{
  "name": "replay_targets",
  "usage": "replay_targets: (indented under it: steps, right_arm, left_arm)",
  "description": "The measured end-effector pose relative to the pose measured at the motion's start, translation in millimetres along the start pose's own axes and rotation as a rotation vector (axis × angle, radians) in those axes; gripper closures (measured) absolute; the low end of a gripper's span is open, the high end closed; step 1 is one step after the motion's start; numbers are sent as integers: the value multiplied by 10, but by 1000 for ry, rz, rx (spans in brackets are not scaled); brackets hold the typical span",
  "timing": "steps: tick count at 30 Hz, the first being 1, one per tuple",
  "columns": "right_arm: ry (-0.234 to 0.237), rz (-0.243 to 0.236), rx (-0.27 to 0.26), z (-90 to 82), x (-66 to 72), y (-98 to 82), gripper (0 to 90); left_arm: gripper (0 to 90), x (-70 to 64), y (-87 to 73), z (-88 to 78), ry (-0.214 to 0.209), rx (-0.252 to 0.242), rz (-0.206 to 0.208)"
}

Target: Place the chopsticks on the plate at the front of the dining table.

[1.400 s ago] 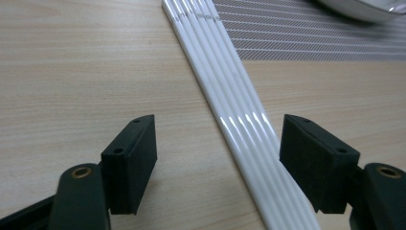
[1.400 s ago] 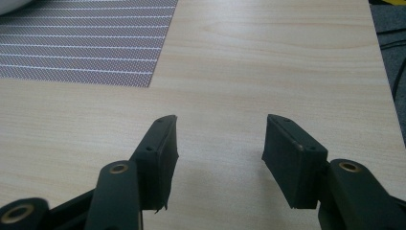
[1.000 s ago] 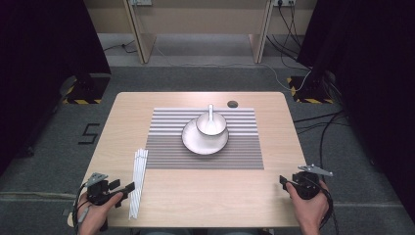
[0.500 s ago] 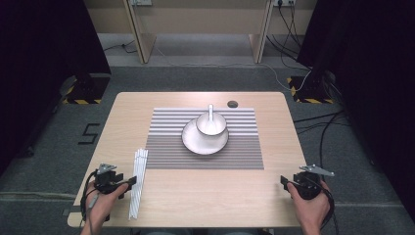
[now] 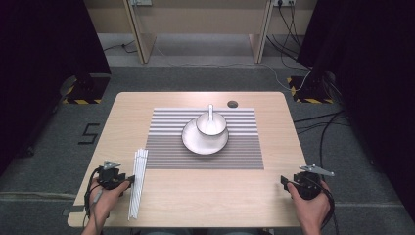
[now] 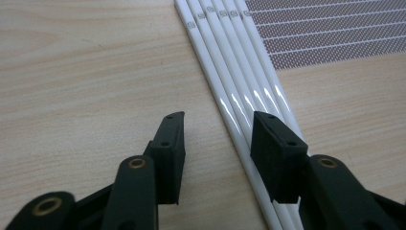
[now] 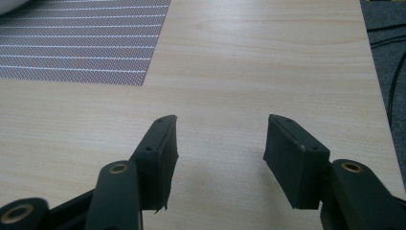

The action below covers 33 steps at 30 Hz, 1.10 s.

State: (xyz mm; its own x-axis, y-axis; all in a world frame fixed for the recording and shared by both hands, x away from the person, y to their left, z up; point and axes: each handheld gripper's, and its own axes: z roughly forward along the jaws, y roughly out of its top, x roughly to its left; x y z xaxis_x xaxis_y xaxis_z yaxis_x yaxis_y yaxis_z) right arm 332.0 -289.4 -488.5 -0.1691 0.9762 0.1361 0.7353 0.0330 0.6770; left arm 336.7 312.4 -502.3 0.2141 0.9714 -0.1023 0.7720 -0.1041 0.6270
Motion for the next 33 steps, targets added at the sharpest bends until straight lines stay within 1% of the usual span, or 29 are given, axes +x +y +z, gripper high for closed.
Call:
replay_targets:
  steps: [3, 4, 5, 6, 9, 12, 13, 16, 19, 21, 23, 24, 25, 27, 28, 31, 33]
  right_arm:
    - [0, -1, 1, 1, 0, -1, 452]
    - [-1, 2, 2, 0, 2, -1, 452]
    - [0, 0, 2, 0, -2, -1, 452]
    - [0, 0, 2, 0, -2, -1, 452]
    - [0, 7, 6, 0, 0, -3, 451]
    - [2, 5, 6, 4, -5, -3, 451]
    - [3, 4, 8, 3, -6, -3, 451]
    - [4, 6, 9, 5, -6, -3, 451]
    - [4, 6, 9, 10, -6, -5, 449]
    - [4, 6, 11, 12, -5, -5, 449]
    - [4, 5, 12, 13, -2, -4, 448]
    - [4, 6, 12, 14, -1, -3, 447]
    - [4, 4, 14, 16, -3, -3, 446]
    - [4, 5, 14, 17, -2, -3, 446]
    - [5, 4, 14, 20, -2, -3, 446]
    - [7, 8, 18, 25, 2, -3, 444]
    - [8, 3, 19, 29, 1, -3, 443]
  left_arm:
    - [599, -8, 8, 8, 7, 14, 20]
    - [617, -10, 10, 8, 10, 16, 26]
    - [654, -9, 14, 5, 15, 22, 37]
    - [654, -7, 16, 5, 17, 24, 41]
    - [714, 19, 27, -1, 25, 40, 58]
    - [776, 59, 37, -16, 39, 59, 65]
    - [813, 72, 38, -20, 39, 62, 64]
    - [830, 128, 44, -44, 46, 85, 66]
    - [841, 189, 46, -73, 64, 109, 83]
    - [842, 227, 44, -93, 59, 125, 84]
    - [840, 257, 40, -113, 63, 144, 95]
    - [826, 273, 40, -119, 64, 148, 102]
    - [788, 283, 44, -122, 59, 153, 102]
    - [776, 305, 68, -133, 49, 157, 102]
    - [761, 315, 93, -139, 46, 163, 109]
    - [742, 330, 189, -133, 29, 210, 142]
    - [739, 337, 270, -92, 3, 265, 185]
